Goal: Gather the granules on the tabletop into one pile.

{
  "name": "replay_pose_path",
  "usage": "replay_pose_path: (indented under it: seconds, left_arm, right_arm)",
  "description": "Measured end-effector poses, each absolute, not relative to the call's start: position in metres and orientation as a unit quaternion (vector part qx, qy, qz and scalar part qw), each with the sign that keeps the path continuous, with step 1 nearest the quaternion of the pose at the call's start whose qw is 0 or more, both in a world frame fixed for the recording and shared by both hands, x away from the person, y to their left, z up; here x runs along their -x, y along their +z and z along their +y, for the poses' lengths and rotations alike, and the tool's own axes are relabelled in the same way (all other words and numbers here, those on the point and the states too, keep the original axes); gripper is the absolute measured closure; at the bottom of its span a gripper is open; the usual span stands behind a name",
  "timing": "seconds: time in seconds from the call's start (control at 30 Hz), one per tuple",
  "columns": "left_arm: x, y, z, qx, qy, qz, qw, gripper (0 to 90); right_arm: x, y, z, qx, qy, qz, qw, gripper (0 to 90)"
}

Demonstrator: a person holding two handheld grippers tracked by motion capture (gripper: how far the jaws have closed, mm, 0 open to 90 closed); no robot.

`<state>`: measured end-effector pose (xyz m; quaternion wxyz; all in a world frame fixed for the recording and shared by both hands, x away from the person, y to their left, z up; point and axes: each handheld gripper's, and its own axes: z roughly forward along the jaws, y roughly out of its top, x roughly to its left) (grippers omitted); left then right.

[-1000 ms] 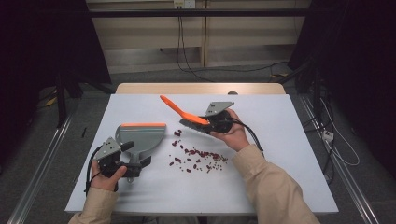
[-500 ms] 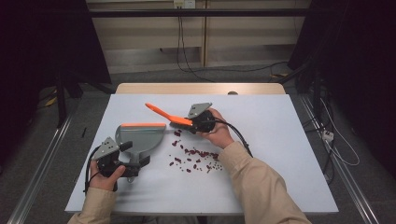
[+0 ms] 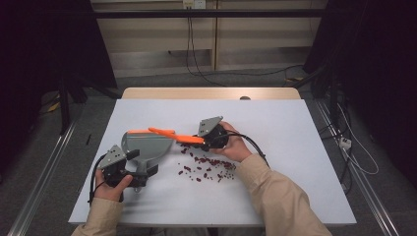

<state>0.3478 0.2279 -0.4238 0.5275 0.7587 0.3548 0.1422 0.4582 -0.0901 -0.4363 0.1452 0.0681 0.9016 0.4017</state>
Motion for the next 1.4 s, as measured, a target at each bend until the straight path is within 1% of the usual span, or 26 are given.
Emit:
replay_pose_path:
  seconds: [0.27,0.93,1.17,1.23,1.4]
  left_arm:
    - [-0.348,-0.425,0.229,-0.76,0.142,0.356,0.526,4.0]
    - [-0.345,-0.425,0.228,-0.767,0.139,0.349,0.52,4.0]
    - [-0.345,-0.425,0.228,-0.767,0.139,0.348,0.521,4.0]
    - [-0.346,-0.425,0.228,-0.767,0.139,0.347,0.521,4.0]
    - [-0.347,-0.425,0.229,-0.765,0.139,0.349,0.524,4.0]
  right_arm:
    - [-0.444,-0.435,-0.093,-0.039,0.407,0.904,0.123,70.5]
    - [-0.409,-0.434,-0.105,-0.017,0.416,0.904,0.1,70.2]
    - [-0.406,-0.431,-0.11,-0.028,0.428,0.898,0.103,70.9]
    - [-0.407,-0.428,-0.112,-0.038,0.432,0.894,0.113,70.9]
    - [-0.413,-0.42,-0.12,-0.078,0.464,0.874,0.121,71.0]
